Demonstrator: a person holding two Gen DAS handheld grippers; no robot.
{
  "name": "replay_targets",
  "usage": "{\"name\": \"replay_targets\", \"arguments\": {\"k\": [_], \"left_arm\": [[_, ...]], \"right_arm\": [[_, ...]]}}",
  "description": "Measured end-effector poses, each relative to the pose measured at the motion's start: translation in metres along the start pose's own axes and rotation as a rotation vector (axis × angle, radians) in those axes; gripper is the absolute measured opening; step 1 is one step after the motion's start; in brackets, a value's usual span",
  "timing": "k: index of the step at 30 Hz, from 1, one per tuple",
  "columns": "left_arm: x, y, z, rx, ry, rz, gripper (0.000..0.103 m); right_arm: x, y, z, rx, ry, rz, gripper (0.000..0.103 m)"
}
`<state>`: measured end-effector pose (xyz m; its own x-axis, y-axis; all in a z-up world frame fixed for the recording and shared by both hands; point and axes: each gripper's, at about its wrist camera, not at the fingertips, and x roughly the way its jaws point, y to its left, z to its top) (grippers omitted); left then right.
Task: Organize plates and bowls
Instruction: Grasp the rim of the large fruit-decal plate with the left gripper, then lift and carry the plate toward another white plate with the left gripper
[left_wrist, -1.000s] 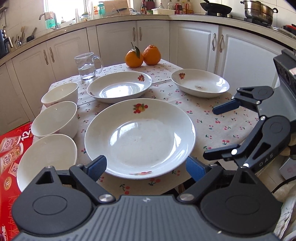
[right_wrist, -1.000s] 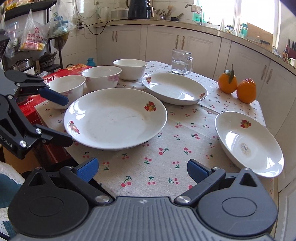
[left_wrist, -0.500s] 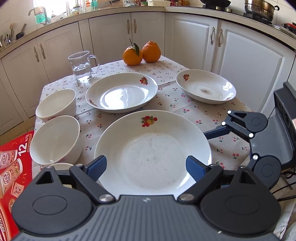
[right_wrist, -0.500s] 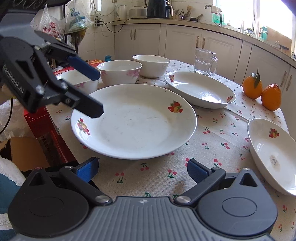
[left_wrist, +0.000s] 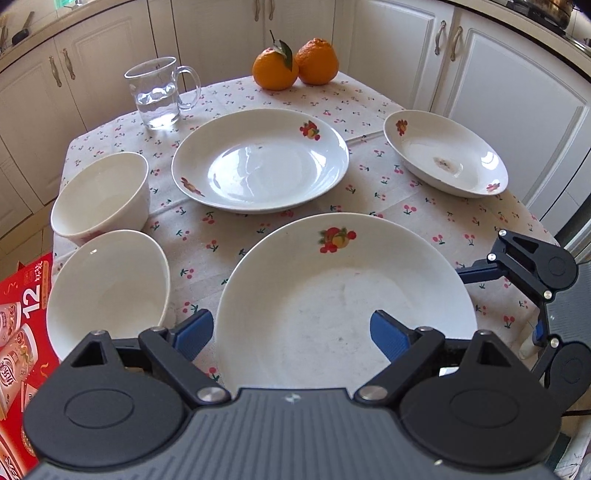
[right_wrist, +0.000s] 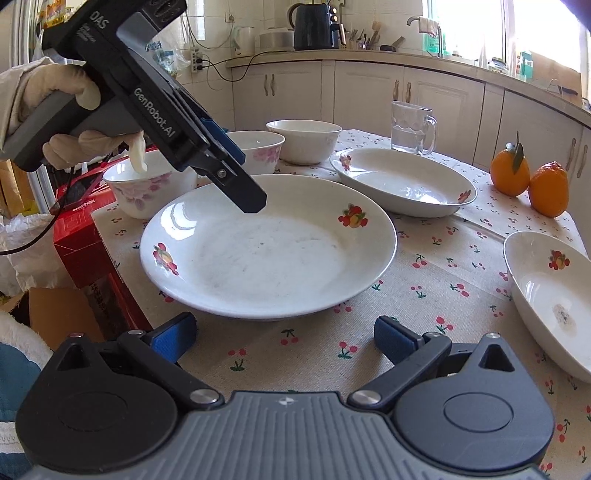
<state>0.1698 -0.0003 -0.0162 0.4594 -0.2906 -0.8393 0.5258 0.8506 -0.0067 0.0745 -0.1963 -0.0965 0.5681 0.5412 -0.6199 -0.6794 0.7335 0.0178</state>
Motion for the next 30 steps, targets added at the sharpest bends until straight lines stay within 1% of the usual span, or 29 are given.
{"name": "replay_targets", "arguments": {"k": [5, 9, 15, 20, 26, 30], "left_arm": [[0.012, 0.006, 0.008, 0.015, 0.057, -0.005, 0.091], [0.021, 0.01, 0.013, 0.025, 0.102, -0.009, 0.089], [0.032, 0.011, 0.016, 0.044, 0.156, -0.036, 0.086], [0.035, 0.008, 0.02, 0.065, 0.181, -0.067, 0.083], [0.037, 0.008, 0.023, 0.07, 0.198, -0.069, 0.082], [0.037, 0.009, 0.024, 0.06, 0.206, -0.073, 0.081]], "right_arm": [[0.001, 0.0, 0.0, -0.004, -0.01, 0.005, 0.103], [0.003, 0.001, 0.002, -0.013, -0.006, 0.017, 0.103], [0.005, 0.006, 0.004, -0.019, -0.004, 0.028, 0.103], [0.005, 0.008, 0.005, -0.025, -0.002, 0.034, 0.103], [0.003, 0.011, 0.007, -0.032, -0.006, 0.044, 0.101], [0.001, 0.008, 0.009, -0.015, -0.009, 0.049, 0.1]]}}
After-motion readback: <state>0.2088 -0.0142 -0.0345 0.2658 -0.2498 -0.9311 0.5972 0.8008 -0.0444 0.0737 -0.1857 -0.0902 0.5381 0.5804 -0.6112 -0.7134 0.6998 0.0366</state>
